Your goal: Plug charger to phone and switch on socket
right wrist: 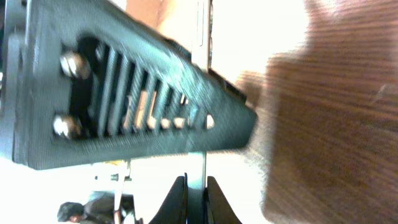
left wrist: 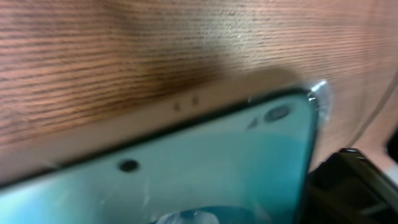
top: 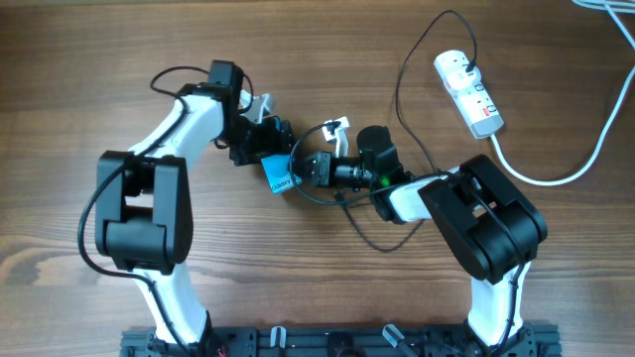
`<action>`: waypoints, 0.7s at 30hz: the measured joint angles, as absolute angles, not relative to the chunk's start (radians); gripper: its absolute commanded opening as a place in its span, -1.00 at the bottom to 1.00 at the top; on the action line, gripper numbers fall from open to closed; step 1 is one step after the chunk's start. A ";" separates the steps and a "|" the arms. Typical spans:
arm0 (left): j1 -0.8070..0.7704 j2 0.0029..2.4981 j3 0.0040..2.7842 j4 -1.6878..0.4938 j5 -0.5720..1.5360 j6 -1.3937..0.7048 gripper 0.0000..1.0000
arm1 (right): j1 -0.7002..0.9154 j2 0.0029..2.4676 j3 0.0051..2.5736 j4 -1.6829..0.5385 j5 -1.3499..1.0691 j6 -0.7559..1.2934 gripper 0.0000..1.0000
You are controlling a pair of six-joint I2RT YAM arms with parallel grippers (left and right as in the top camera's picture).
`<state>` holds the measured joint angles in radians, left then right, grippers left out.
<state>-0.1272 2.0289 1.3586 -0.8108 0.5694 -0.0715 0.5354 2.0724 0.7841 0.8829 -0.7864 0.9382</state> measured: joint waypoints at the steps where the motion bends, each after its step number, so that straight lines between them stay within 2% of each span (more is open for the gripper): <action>1: -0.116 2.029 1.359 -0.811 0.587 -0.064 0.77 | 0.535 2.072 0.784 0.883 -0.793 0.940 -0.91; 8: -0.088 2.029 1.359 -0.810 0.691 -0.033 0.66 | 0.530 2.072 0.784 0.890 -0.828 0.968 -0.91; 19: -0.067 2.030 1.359 -0.803 0.892 0.012 0.22 | 0.517 2.072 0.784 0.968 -0.857 1.129 -0.91; 21: -0.061 2.032 1.359 -0.801 0.915 0.020 0.07 | 0.514 2.072 0.784 0.973 -0.865 1.134 -0.91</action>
<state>-0.0612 2.0319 1.3586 -0.8009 0.9154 0.0196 0.5140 2.0720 0.7841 0.9730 -0.8650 1.1339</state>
